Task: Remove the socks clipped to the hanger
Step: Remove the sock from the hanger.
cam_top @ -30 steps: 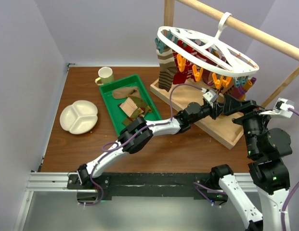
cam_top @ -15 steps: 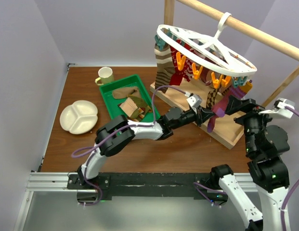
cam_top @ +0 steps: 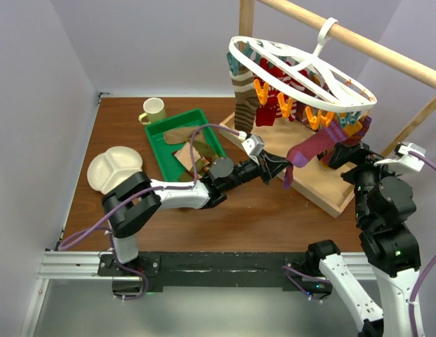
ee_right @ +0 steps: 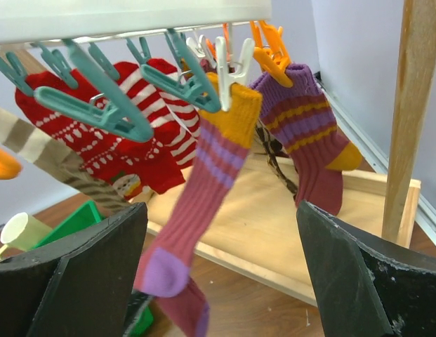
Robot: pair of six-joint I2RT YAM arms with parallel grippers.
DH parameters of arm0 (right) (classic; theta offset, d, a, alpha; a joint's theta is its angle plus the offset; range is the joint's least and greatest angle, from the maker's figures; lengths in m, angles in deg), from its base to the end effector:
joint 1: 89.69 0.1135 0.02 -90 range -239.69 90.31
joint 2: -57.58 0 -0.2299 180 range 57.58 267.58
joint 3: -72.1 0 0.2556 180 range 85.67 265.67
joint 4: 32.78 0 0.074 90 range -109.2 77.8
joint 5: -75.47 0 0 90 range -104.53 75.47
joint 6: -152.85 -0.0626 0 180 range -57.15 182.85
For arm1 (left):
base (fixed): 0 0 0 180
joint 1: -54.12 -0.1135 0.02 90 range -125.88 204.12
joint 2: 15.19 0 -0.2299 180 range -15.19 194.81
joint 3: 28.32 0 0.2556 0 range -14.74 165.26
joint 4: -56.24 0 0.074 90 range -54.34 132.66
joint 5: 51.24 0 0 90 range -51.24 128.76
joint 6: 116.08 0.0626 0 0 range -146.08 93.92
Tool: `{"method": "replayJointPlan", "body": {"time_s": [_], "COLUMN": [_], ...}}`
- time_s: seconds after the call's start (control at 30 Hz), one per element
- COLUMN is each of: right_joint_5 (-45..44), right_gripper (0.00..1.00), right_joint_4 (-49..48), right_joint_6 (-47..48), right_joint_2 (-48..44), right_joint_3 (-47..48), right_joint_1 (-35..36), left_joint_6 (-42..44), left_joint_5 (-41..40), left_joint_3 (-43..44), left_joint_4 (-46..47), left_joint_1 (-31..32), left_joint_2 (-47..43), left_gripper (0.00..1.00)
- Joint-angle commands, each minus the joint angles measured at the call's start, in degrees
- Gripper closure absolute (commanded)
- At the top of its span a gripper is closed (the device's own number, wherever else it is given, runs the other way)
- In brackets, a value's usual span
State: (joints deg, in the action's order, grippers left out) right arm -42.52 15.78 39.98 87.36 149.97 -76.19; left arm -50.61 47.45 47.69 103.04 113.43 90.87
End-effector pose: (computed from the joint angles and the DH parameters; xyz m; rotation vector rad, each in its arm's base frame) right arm 0.1240 -0.0004 0.4168 0.5029 1.4969 0.1115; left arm 0.2139 -0.3789 0.2456 0.5546 1.2924 -1.3365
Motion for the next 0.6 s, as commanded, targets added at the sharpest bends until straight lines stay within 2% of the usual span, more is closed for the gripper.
{"method": "replayJointPlan", "body": {"time_s": [0.0,0.57], "right_joint_5": [-0.32,-0.13], "right_gripper": [0.08,0.08], "right_joint_4": [0.88,2.10], "right_joint_6": [0.64,-0.68], "right_joint_2": [1.33,2.47], "right_joint_3": [2.24,2.33], "right_joint_1": [0.04,-0.05], "left_joint_6": [-0.78,-0.78], "left_joint_5": [-1.74,-5.35], "left_joint_3": [-3.72,-12.07], "left_joint_4": [3.43,-6.24], "left_joint_1": [-1.83,-6.31], "left_joint_2": [-6.99,-20.89], "left_gripper": [1.00,1.00]}}
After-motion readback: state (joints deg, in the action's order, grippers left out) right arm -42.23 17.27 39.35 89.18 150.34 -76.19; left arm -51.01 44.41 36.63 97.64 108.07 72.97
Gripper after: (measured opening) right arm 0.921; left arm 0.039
